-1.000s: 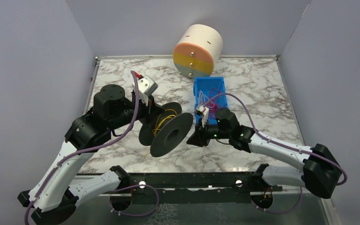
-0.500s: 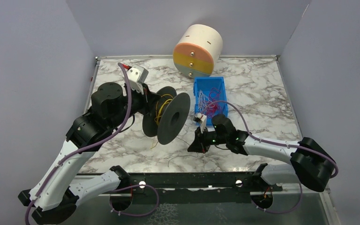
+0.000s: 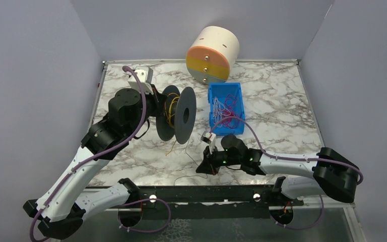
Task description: Wrap the cables
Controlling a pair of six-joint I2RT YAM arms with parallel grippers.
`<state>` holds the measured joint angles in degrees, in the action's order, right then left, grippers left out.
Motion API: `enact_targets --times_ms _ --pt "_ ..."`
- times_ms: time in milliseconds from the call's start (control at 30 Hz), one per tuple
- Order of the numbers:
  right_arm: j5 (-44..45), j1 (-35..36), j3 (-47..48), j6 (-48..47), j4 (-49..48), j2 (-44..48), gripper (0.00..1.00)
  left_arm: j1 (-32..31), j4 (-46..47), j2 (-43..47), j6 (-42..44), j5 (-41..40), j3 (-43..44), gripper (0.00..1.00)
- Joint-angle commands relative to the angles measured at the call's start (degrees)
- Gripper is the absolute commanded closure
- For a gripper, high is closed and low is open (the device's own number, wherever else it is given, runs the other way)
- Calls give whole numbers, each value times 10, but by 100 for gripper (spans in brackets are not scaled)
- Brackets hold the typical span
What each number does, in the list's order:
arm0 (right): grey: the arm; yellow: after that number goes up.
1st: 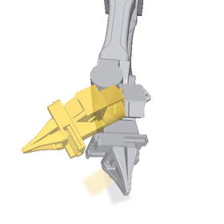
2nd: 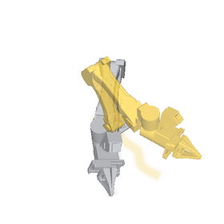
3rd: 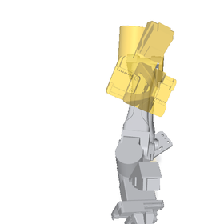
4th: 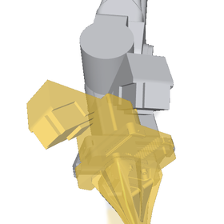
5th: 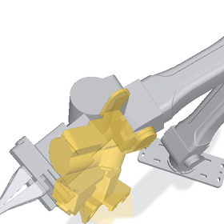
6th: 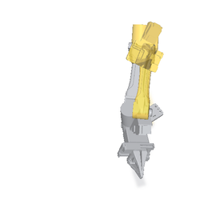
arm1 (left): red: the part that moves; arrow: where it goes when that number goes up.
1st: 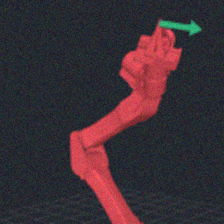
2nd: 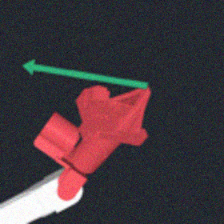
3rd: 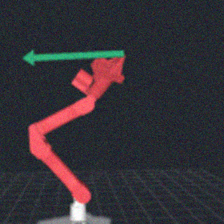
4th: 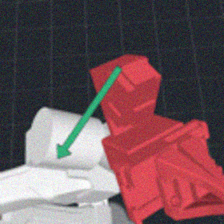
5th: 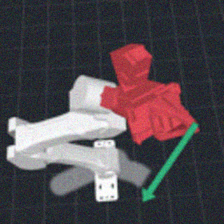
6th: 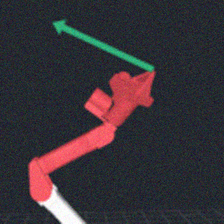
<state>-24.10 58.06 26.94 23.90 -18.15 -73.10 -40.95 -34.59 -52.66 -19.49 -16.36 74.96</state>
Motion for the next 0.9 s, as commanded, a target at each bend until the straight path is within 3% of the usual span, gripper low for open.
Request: enact_targets --times_ms 0,433,867 --pt "68 54 32 -6 15 10 99 1 78 -4 -28 -65 -6 100" --pt "202 203 177 -46 162 20 99 1 96 -21 -32 -147 -37 100" --pt "340 221 407 -103 418 -43 99 1 68 -40 10 -143 -86 100"
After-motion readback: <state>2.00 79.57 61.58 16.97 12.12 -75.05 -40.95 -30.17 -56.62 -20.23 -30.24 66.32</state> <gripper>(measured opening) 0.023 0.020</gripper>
